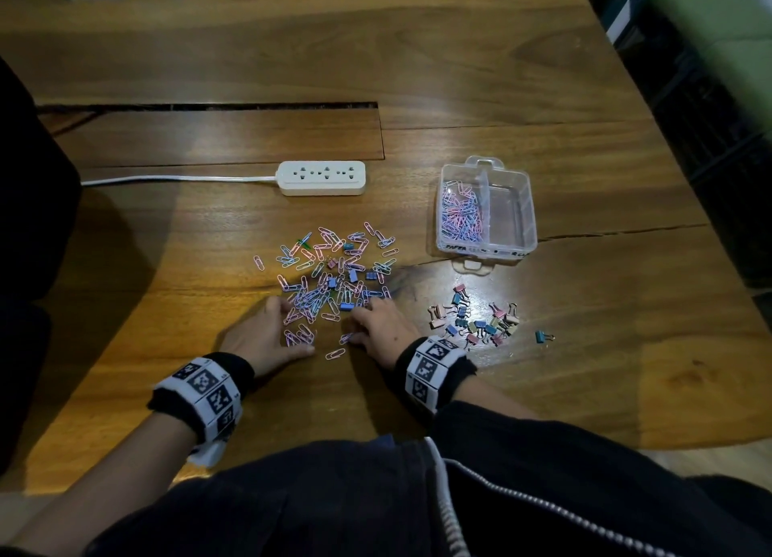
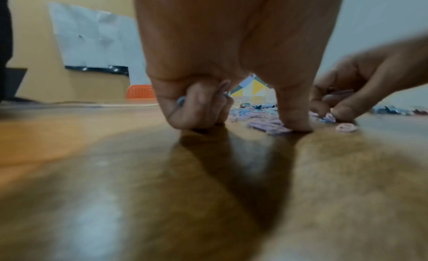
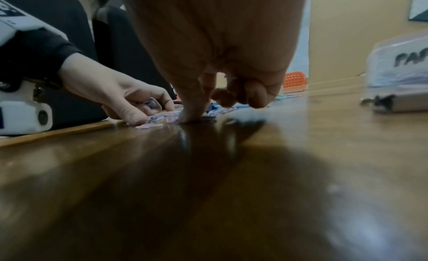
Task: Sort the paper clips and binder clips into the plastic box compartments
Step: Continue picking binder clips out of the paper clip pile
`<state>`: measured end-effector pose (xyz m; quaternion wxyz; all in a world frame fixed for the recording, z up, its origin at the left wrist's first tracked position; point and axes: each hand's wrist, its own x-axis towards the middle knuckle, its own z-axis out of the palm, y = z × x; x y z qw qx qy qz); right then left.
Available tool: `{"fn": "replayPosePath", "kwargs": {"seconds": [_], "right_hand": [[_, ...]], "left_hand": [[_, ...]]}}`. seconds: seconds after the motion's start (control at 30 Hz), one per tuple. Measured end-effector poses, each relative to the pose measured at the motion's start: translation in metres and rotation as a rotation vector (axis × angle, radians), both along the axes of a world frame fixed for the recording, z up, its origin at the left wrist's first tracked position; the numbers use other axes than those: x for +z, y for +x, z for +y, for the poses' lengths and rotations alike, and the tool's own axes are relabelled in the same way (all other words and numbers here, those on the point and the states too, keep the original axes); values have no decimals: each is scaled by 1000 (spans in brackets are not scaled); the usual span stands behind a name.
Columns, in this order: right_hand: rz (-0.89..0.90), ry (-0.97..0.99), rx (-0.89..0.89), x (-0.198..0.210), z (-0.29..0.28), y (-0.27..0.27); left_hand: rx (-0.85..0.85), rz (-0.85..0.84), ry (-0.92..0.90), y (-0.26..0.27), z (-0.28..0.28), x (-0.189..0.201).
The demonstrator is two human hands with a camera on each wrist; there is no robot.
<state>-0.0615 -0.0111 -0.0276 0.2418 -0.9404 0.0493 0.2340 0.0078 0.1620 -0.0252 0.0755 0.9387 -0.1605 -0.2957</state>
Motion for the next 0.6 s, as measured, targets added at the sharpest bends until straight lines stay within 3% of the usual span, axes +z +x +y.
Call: {"fn": "replayPosePath", "kwargs": {"seconds": [0.17, 0.4, 0.53, 0.6], "right_hand": [[-35, -36, -96, -8, -10, -10], [-86, 116, -177, -5, -32, -25], [-54, 255, -429, -2, -46, -24], [-45, 425, -560, 0, -51, -22]], "left_hand": [[-60, -44, -18, 3, -19, -2], [-116, -123, -83, -3, -39, -9], [-138, -124, -76, -3, -43, -10], [-105, -52, -108, -1, -43, -10]]}}
